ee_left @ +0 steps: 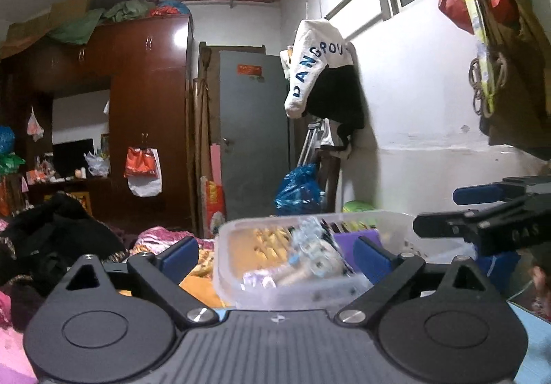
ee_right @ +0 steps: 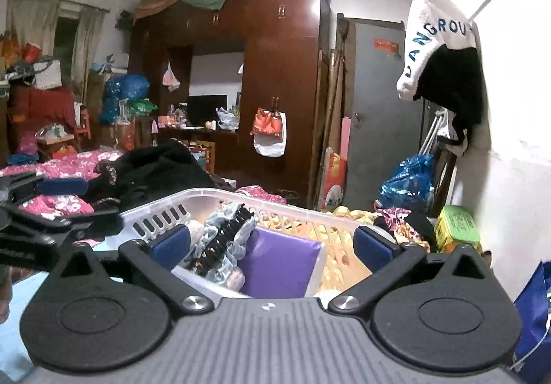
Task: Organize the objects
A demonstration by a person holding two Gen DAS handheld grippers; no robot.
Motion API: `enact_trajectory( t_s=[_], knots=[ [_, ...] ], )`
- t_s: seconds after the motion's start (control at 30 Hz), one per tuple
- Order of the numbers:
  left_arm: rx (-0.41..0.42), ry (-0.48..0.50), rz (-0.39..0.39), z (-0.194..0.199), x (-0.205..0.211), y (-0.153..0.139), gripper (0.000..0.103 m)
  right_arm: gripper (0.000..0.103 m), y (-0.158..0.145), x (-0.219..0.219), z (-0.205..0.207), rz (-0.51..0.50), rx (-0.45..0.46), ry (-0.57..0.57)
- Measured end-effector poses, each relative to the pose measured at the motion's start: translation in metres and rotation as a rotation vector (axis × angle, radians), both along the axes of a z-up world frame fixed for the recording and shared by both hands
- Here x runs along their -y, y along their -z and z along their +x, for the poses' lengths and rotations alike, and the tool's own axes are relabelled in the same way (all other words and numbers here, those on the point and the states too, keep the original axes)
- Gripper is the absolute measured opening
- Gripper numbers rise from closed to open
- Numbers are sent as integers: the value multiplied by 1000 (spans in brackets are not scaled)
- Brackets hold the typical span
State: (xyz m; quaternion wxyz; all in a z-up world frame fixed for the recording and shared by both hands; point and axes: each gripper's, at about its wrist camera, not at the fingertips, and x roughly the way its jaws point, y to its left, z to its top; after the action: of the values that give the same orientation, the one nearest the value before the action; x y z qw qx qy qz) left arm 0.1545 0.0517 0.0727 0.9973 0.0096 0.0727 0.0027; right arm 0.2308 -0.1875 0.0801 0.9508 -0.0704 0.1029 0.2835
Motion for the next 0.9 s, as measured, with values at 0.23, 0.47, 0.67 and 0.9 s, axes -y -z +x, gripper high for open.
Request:
enact_trajectory(
  t_s=[0.23,0.47,0.67,0.9],
  knots=[
    [-96,85,-16,-39,20,35,98,103,24,44,-15,27,-98,-42],
    [-233,215,53,-45,67,70,98,103,78,70,4,25,-299,-81],
    [-309,239,55,-28,85,88,97,100,88,67,31,56,-401,-148],
    [-352,219,-12,-21,69,92,88,90,107,83,30,128,-456,-312]
  ],
)
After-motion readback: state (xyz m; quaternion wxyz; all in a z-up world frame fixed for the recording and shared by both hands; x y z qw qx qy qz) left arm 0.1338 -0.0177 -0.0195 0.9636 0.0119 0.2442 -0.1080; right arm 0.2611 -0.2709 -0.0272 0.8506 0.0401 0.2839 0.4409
